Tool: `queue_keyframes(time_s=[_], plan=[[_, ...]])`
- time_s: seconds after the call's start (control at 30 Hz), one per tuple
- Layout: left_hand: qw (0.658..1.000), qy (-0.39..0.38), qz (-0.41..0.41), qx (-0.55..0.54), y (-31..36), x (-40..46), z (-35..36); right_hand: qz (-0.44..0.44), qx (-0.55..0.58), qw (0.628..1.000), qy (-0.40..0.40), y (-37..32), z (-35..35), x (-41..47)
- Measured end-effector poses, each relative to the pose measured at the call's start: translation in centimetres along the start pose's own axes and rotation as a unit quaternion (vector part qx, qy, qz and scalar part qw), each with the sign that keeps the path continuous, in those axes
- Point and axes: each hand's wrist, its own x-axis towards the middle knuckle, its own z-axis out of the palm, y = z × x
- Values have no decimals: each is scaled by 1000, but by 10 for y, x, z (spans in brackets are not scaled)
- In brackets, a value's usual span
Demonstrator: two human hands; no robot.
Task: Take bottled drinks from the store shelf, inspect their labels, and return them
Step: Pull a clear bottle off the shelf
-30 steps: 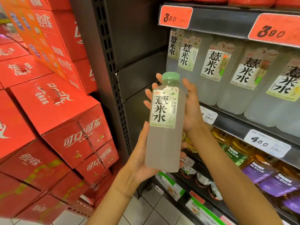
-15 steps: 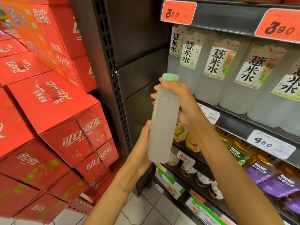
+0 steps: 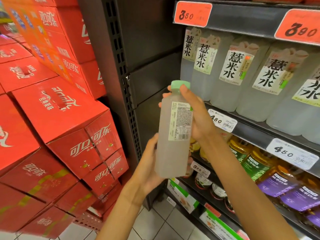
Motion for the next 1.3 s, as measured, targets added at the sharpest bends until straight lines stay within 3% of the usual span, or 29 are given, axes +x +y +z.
queue_keyframes(time_s=[0.13,0.2,0.3,0.4,0.47,0.5,0.57,0.63,0.77,0.83,0.93,1.0,1.07,1.17,1.3], plan=[[992,11,67,102,5,-6,-1,3,-35,998,61,-1,1,0],[996,7,54,65,3,-7,4,14,-25,998,47,-2,-1,0],[997,-62,-11,-34,3,-7,15,52,66,996,-3,-4,-7,-2],[992,-114,-21,-50,1,-7,25,84,163,982,-47,1,-2,-7],[991,-120,-32,-60,-1,-5,31,81,170,979,-75,1,2,-9],[993,-104,-28,-49,-2,-3,30,72,148,983,-75,-2,3,-9],[996,21,26,78,-5,1,18,46,64,995,-63,-10,3,-11],[976,105,94,167,1,1,16,4,-64,998,-24,-15,2,-13],[950,85,159,253,-1,4,24,-3,-144,987,64,-15,1,-13],[961,66,147,227,-3,3,28,22,-149,986,76,-18,0,-12],[996,4,79,33,-2,1,27,36,-130,990,51,-21,-7,-14],[993,-74,19,-85,-2,-1,28,38,-106,993,47,-20,-9,-15],[983,-129,-15,-131,-1,1,29,56,-51,997,32,-18,-7,-12],[982,-147,-31,-112,3,2,24,73,-26,997,5,-18,-4,-8],[996,-85,0,12,16,3,8,55,-48,997,27,-20,-8,-3]])
